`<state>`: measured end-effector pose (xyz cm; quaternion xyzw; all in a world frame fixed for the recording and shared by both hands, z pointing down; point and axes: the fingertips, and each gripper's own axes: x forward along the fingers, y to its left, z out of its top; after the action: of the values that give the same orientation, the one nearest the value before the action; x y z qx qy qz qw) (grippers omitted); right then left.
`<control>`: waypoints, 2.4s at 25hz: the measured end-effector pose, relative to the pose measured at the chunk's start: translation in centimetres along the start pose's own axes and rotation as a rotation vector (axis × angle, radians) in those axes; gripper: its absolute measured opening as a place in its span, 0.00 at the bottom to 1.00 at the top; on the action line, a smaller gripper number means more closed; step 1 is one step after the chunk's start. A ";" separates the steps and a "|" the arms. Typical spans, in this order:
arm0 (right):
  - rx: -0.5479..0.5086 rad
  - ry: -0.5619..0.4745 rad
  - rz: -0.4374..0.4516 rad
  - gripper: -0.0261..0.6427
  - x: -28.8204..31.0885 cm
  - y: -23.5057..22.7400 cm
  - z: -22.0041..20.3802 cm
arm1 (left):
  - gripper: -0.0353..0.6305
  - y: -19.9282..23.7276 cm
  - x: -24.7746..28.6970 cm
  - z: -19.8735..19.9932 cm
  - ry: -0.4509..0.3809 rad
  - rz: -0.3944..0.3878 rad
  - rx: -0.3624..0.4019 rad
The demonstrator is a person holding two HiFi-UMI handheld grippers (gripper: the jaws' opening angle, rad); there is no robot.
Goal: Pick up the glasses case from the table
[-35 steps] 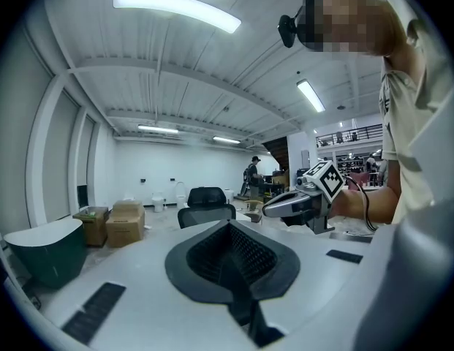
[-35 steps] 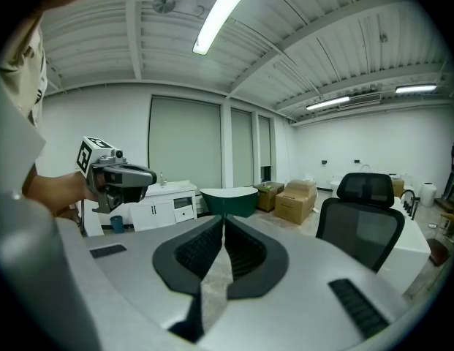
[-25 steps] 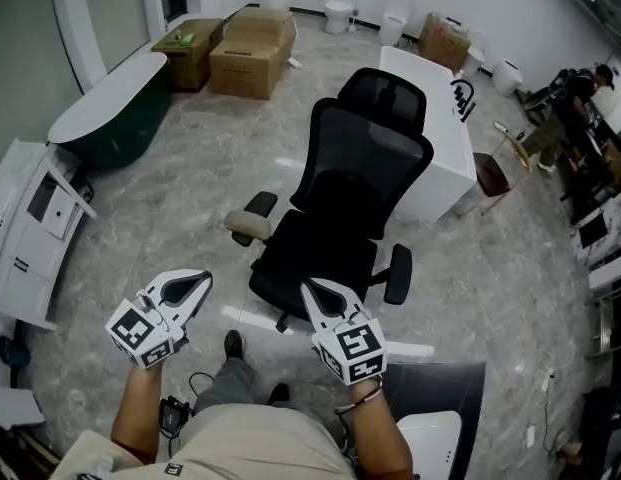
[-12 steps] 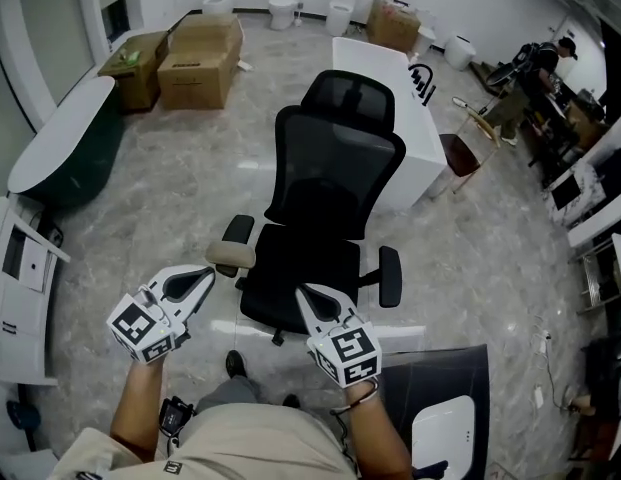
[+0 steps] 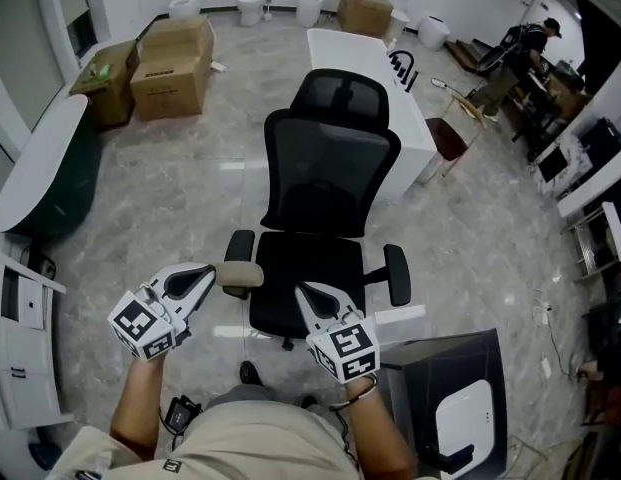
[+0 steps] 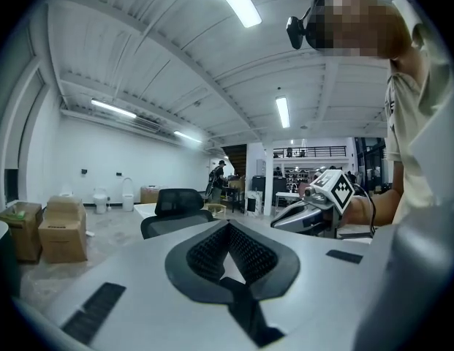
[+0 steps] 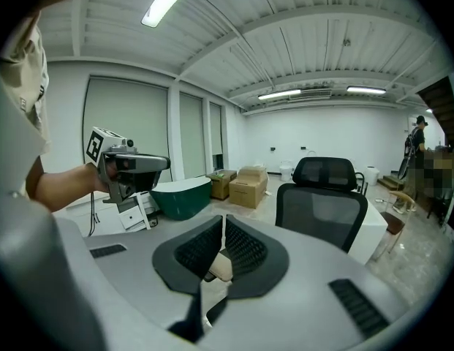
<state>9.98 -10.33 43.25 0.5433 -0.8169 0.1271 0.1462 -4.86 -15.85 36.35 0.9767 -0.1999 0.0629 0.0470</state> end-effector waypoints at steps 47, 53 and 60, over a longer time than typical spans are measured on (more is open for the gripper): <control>0.062 0.196 0.254 0.28 19.1 -2.1 -5.5 | 0.08 14.0 1.3 -14.0 0.141 0.129 -0.291; 0.055 0.246 0.330 0.38 21.5 -1.8 -8.3 | 0.19 15.0 3.2 -18.4 0.209 0.110 -0.360; 0.063 0.282 0.458 0.46 24.2 -0.5 -11.9 | 0.37 15.3 5.4 -23.8 0.281 0.076 -0.399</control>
<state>2.77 -26.73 63.38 0.3254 -0.8858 0.2566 0.2088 -8.51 -29.19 61.63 0.9214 -0.2364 0.1593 0.2640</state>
